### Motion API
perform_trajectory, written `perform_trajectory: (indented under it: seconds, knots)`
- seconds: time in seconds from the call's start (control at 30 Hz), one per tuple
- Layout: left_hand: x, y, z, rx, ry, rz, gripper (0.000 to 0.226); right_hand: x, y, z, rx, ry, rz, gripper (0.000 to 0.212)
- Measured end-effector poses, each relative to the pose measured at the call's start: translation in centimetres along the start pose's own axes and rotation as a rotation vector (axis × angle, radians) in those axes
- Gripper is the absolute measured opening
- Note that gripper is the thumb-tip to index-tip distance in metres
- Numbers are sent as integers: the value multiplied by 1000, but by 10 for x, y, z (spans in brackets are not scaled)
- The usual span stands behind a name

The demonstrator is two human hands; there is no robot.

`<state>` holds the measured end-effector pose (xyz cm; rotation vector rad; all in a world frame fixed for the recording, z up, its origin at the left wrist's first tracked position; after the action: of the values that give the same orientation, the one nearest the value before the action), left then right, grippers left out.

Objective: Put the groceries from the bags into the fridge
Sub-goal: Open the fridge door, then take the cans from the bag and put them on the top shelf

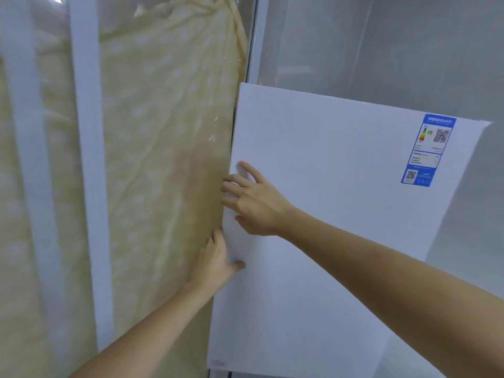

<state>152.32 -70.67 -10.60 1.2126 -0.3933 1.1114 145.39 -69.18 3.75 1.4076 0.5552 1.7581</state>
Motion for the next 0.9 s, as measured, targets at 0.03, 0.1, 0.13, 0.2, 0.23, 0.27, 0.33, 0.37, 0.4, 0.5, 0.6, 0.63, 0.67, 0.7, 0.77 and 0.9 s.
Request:
perform_trajectory:
  seconds: [0.03, 0.1, 0.13, 0.2, 0.23, 0.27, 0.33, 0.37, 0.4, 0.5, 0.6, 0.63, 0.67, 0.7, 0.77, 0.9]
  knots:
    - [6, 5, -25, -1, 13, 11, 97, 20, -11, -13, -4, 30, 15, 36]
    - [15, 20, -76, -44, 25, 63, 94, 60, -28, -39, -15, 91, 43, 28]
    - [18, 28, -101, -85, 27, 111, 95, 80, -33, -53, -25, 125, 57, 25]
    - [23, 45, -145, -178, 34, 230, 107, 119, -38, -81, -52, 179, 67, 22]
    - [27, 53, -164, -224, 52, 279, 114, 136, -39, -95, -64, 198, 63, 22]
    - [28, 61, -181, -267, 68, 308, 119, 152, -41, -110, -74, 215, 62, 22]
    - [31, 81, -211, -355, 81, 299, 126, 181, -48, -139, -87, 252, 71, 20]
    - [30, 91, -223, -400, 79, 276, 129, 194, -51, -155, -98, 270, 76, 19]
    - [29, 101, -235, -444, 78, 247, 132, 206, -54, -170, -113, 286, 78, 18]
    - [22, 136, -270, -582, 78, 177, 136, 237, -60, -218, -179, 315, 66, 17]
    - [17, 176, -304, -735, 117, 153, 134, 257, -60, -265, -268, 286, 57, 17]
    - [15, 189, -313, -784, 122, 141, 131, 263, -59, -280, -301, 264, 58, 19]
    - [11, 203, -320, -828, 121, 130, 128, 268, -58, -294, -334, 240, 57, 23]
    - [7, 216, -326, -868, 112, 116, 124, 273, -57, -307, -368, 216, 52, 27]
    - [-4, 242, -337, -953, 81, 82, 117, 284, -53, -328, -437, 168, 30, 36]
    - [-27, 289, -361, -1156, 62, 53, 100, 297, -39, -371, -607, 39, -95, 46]
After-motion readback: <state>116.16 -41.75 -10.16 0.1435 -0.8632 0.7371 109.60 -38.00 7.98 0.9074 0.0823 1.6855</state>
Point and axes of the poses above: each hand's wrist, its own z-axis towards the middle knuckle, its own x-axis out of the back of the hand, y = z × x, the point moved 10 cm from there along z, towards the middle knuckle, and after that the axes turned 8 degrees about -y, right-handed, at the moved point
